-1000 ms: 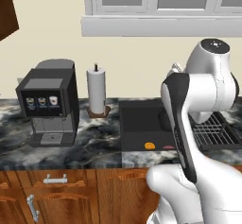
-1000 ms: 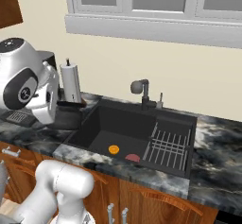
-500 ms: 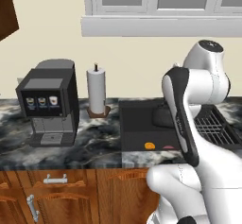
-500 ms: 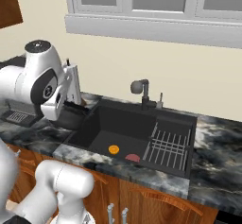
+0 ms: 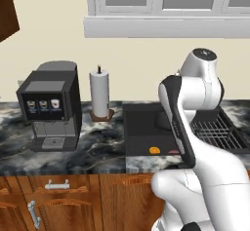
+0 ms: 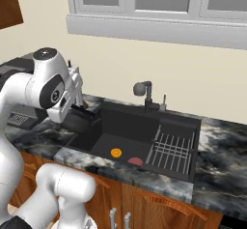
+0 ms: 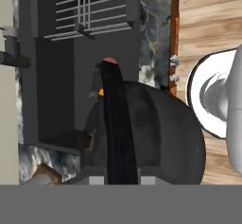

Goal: Open the cabinet, pick the kettle from the cabinet, and place it in the sink.

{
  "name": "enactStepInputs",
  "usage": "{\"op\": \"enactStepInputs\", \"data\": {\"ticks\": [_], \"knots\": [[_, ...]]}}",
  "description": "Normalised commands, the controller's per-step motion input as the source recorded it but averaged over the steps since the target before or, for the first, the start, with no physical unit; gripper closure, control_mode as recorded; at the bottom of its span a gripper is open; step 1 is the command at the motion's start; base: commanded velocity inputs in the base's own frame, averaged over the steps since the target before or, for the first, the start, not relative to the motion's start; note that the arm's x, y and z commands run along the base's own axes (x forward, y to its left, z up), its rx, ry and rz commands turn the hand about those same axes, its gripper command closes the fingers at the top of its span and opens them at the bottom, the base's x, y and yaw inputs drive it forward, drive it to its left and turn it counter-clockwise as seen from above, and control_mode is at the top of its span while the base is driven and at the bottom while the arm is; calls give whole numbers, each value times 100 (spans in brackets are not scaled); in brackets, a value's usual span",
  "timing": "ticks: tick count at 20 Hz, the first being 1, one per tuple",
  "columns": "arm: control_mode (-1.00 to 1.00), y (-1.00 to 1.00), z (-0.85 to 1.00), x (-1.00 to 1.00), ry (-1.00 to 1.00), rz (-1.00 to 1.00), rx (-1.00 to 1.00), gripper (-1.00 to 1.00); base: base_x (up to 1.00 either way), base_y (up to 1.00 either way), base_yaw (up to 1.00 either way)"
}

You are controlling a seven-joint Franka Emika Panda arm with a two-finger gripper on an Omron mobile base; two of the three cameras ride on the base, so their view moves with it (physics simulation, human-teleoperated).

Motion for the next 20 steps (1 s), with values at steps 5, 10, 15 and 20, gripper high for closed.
{"op": "enactStepInputs", "data": {"ticks": [5,10,15,20], "knots": [[-100,-7,-19,22,0,-27,-1,100,0,0,0],[-100,-16,-19,11,0,-24,0,100,0,0,0],[-100,-24,-18,1,0,-19,0,100,0,0,0],[-100,-22,-19,10,0,-15,-1,100,0,0,0]]}}
